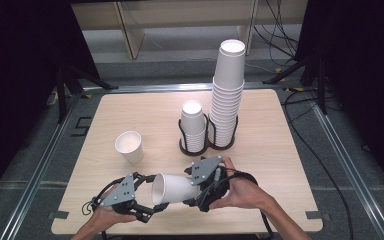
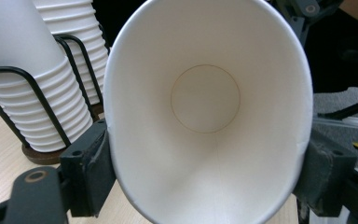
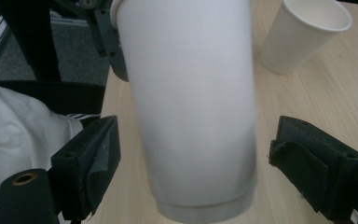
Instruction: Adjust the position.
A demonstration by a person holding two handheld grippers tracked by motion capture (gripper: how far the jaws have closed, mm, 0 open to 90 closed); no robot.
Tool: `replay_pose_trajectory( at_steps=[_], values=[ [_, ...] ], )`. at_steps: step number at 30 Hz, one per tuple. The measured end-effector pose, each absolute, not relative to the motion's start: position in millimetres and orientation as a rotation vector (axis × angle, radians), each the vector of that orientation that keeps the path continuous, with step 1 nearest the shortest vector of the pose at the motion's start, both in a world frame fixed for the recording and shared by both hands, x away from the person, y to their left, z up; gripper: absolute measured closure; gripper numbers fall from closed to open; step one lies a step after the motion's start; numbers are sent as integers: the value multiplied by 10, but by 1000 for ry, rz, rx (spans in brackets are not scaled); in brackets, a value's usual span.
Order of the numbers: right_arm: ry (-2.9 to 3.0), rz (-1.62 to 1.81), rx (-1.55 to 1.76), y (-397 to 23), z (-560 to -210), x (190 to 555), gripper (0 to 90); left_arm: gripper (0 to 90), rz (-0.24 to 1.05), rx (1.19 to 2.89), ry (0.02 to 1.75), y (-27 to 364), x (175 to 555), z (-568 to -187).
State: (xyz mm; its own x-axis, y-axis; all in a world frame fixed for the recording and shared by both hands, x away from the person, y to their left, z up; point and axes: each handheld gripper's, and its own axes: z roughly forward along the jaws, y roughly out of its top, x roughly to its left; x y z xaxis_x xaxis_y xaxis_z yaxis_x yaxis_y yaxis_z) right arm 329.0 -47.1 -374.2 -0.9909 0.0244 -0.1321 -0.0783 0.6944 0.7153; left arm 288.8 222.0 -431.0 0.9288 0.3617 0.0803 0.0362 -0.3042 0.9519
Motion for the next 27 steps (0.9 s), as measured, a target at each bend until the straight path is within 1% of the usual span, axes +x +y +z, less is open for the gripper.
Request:
replay_pose_trajectory(
  at_steps=[8,20,22,24,27],
  values=[
    [2815,1065,-107,-286,-3802,3258,173,186,328,1907,288,2223,2880,-4279],
    [2859,1027,-142,-163,-3905,3254,185,183,310,1918,268,2193,2858,-4298],
    [2862,1039,-145,-164,-3913,3264,195,183,295,1891,258,2179,2856,-4306],
    [2865,1057,-165,-160,-3935,3278,201,183,301,1910,251,2183,2844,-4288],
    [2868,1062,-179,-154,-3958,3278,238,183,295,1911,244,2182,2842,-4292]
  ],
)
